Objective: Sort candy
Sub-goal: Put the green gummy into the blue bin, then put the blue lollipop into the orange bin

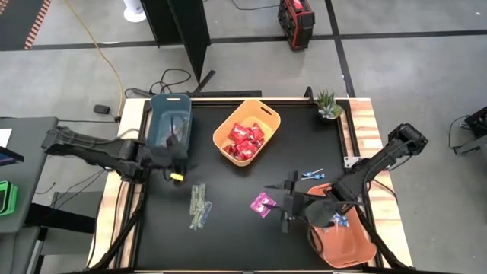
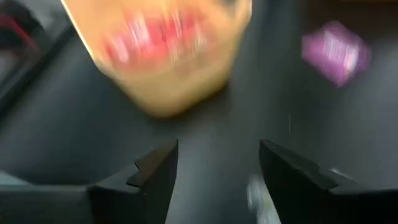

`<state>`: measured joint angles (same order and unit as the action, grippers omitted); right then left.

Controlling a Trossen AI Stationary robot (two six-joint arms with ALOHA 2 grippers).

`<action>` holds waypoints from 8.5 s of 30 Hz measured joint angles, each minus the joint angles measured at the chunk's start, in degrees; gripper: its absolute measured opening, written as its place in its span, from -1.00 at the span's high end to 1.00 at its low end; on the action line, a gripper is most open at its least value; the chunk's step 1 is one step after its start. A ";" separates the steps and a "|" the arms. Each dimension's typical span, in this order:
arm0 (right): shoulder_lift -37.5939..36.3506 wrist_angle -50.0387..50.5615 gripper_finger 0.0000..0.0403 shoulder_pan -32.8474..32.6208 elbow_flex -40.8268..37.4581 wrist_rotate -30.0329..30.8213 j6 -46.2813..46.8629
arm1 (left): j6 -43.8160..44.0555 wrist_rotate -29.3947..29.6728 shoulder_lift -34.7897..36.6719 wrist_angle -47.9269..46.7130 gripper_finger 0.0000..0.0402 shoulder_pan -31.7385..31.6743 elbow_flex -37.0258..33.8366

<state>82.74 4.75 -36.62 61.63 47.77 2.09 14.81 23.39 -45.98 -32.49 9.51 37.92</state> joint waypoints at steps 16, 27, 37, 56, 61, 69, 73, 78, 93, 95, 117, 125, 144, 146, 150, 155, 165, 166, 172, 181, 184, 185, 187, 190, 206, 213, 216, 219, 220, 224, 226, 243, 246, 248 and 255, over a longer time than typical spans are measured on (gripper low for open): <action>0.04 2.63 -0.34 0.75 0.00 -1.49 2.60 | -2.49 -12.95 -25.66 -1.94 0.09 17.15 -1.95; 0.04 2.54 -0.34 -0.11 0.00 -1.49 2.45 | -15.36 -11.38 -34.38 4.98 -0.18 19.12 -1.66; 0.04 2.50 -0.34 -0.11 0.00 -1.49 2.47 | -21.66 -10.68 -37.30 7.43 -0.12 19.20 -1.67; 0.04 2.28 -0.34 -0.31 0.00 -1.49 2.55 | -29.83 -8.71 -41.81 3.45 -0.07 22.24 3.23; 0.04 2.12 -0.34 -0.63 0.00 -1.49 2.55 | -31.05 -8.72 -45.26 3.44 -0.04 22.26 3.95; 0.04 2.11 -0.34 -0.90 0.00 -1.49 2.45 | -26.39 -9.95 -45.28 -1.24 0.58 22.26 6.55; 0.04 2.11 -0.34 -0.90 0.00 -1.49 2.45 | -25.16 -10.29 -45.24 -1.78 0.93 22.22 6.73; 0.04 2.11 -0.34 -0.88 0.00 -1.49 2.47 | -24.26 -10.31 -45.22 -4.20 0.99 22.22 8.27; 0.04 2.13 -0.34 -0.88 0.00 -1.49 2.45 | -21.15 -0.15 -42.15 -20.69 1.00 22.22 22.12; 0.04 2.17 -0.34 -0.88 0.00 -1.49 2.45 | -17.20 3.91 -41.17 -25.16 1.00 21.43 23.06; 0.04 2.14 -0.34 -0.88 0.00 -1.49 1.99 | 20.16 23.58 -16.82 -48.35 1.00 -4.94 23.51; 0.04 2.15 -0.34 -0.88 0.00 -1.49 1.96 | 14.91 21.47 -16.28 -47.59 0.75 -14.90 21.33; 0.04 2.35 -0.34 0.99 0.00 -1.49 3.93 | 2.94 13.84 -15.03 -15.04 -0.19 1.33 16.53; 0.04 2.40 -0.34 1.83 0.00 -1.47 4.86 | 3.29 13.86 -15.14 -8.37 -0.16 4.42 13.42; 0.04 2.91 -0.34 3.77 0.00 -1.45 6.45 | 4.84 14.54 -15.14 9.32 -0.11 10.78 4.35; -0.55 13.71 -0.34 7.57 1.04 -2.93 13.78 | 3.41 16.08 -15.16 39.25 -0.06 18.09 -8.23; -0.12 47.41 -0.34 26.56 7.65 -33.87 30.90 | -1.42 16.80 -15.16 57.30 -0.06 25.00 -17.80; -0.17 49.21 -0.34 28.85 7.69 -37.25 30.90 | -1.91 16.80 -15.16 57.34 -0.06 25.10 -17.80; 2.55 63.61 -0.34 38.26 7.65 -46.32 28.73 | -1.81 16.77 -15.16 57.44 -0.06 25.15 -17.80; 12.99 67.27 -0.34 40.13 7.65 -54.16 23.16 | 0.50 16.36 -15.14 53.83 -0.06 25.15 -17.80; 15.54 66.08 -0.34 38.95 7.63 -54.19 21.21 | 0.97 16.32 -15.14 53.73 -0.06 25.17 -17.80; 16.00 65.47 -0.34 38.52 7.63 -54.17 20.81 | 1.05 16.31 -15.14 53.70 -0.06 25.29 -17.80; 16.31 63.41 -0.34 37.54 7.63 -54.17 20.50 | 1.05 16.27 -15.14 53.70 -0.06 25.70 -17.80; 15.92 59.32 -0.34 35.91 7.63 -54.17 20.48 | 0.94 16.25 -15.14 53.65 -0.06 26.08 -17.80; 17.80 35.10 -0.34 22.27 9.70 -50.14 18.36 | 0.87 16.36 -15.14 52.40 -0.06 26.04 -17.80; 22.95 33.09 -0.34 20.69 9.70 -48.89 19.03 | 0.90 16.46 -15.14 52.04 -0.06 26.04 -17.79; 24.83 31.93 -0.34 20.47 9.69 -48.86 19.01 | 0.92 16.46 -15.14 51.53 -0.06 26.04 -17.78; 25.38 32.72 -0.34 20.43 9.70 -47.80 18.94 | 0.96 16.46 -15.14 51.17 -0.06 26.04 -17.78; 25.32 33.31 -0.34 20.55 9.68 -46.54 18.86 | 0.98 16.46 -15.14 51.13 -0.06 26.04 -17.78; 22.71 38.85 -0.34 22.16 9.68 -42.87 18.78 | 1.01 16.46 -15.14 51.12 -0.06 26.04 -17.78; 20.83 43.99 -0.34 23.57 9.68 -42.87 18.82 | 0.99 16.46 -15.14 51.10 -0.06 26.04 -17.78; 17.97 70.75 -0.34 34.92 8.46 -47.50 22.25 | 1.40 16.44 -15.14 50.64 -0.06 26.04 -17.78; 20.23 71.33 -0.34 34.37 7.45 -47.61 22.99 | 1.56 16.44 -15.14 50.08 -0.06 26.04 -17.74; 21.83 71.24 -0.34 33.59 7.43 -47.29 22.97 | 1.82 16.44 -15.16 49.53 -0.06 26.04 -17.73; 26.57 71.18 -0.21 32.68 7.43 -43.43 24.06 | 2.16 16.44 -15.14 49.42 -0.06 26.04 -17.73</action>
<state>109.31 75.92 -3.94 69.06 4.34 26.15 16.97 39.83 -61.12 16.93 35.55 20.18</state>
